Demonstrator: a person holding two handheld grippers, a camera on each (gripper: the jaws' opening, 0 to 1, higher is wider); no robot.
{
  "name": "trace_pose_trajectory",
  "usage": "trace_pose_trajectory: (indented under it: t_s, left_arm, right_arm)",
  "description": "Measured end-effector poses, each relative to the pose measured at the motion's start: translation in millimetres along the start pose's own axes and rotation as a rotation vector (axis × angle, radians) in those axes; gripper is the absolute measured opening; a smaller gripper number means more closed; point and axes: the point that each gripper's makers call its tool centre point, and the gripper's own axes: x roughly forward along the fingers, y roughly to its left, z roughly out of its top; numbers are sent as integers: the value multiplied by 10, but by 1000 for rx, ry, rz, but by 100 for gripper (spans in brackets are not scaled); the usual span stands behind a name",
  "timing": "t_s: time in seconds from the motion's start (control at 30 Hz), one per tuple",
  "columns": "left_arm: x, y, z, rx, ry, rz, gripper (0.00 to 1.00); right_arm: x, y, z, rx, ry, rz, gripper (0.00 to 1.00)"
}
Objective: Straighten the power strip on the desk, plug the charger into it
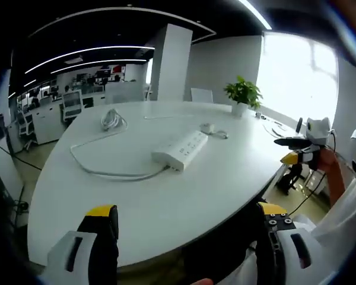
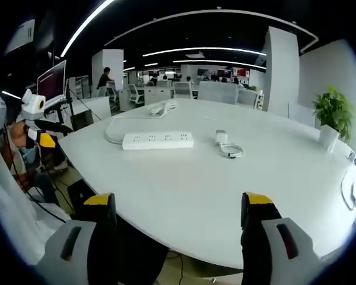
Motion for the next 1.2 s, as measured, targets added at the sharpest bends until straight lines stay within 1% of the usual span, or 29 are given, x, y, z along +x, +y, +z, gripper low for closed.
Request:
trace_pose_trajectory:
  t_s: [0.07, 0.13, 0.17, 0.37, 0.5, 0.57, 0.63, 0.7, 0.8, 0.87, 0.97, 1.07, 1.2]
  left_arm:
    - [6, -7, -2, 2, 1, -1, 96]
    - [13, -16, -10, 2, 6, -2, 96]
    - [15, -21, -12, 2, 7, -4, 96]
    - [22, -32, -6, 3, 7, -6, 96]
    - [14, -26, 8, 10, 4, -5, 96]
    - [-18, -2, 35, 10, -9, 3, 96]
    - [-46, 49, 56, 10, -29, 18, 96]
    - [-49, 90, 58, 9, -30, 34, 96]
    - [-40, 132, 73, 22, -32, 49, 96]
    - [-12, 123, 77, 38, -23, 44, 96]
    - [22, 100, 90, 50, -24, 38, 96]
    - [41, 59, 152, 46, -53, 17, 96]
    - [52, 61, 184, 50, -65, 19, 96]
  right_arm:
    - [-8, 16, 74, 29, -47, 16, 85]
    - [-31, 21, 111, 42, -70, 34, 78]
    - [-39, 17, 115, 43, -72, 34, 76]
    - [-44, 22, 103, 29, -66, 20, 77]
    - [-40, 45, 147, 28, -74, 21, 77]
    - [-27, 47, 189, 16, -73, 16, 76]
    - [-15, 57, 225, -15, -61, 9, 76]
    - [-15, 82, 258, -35, -60, 10, 76]
    - [-19, 110, 305, -41, -70, 16, 76]
    - [-17, 98, 336, -41, -81, 14, 76]
    - [-8, 98, 362, -39, -90, 14, 76]
    - [5, 109, 371, -35, -94, 20, 76]
    - [12, 96, 370, -30, -95, 17, 76]
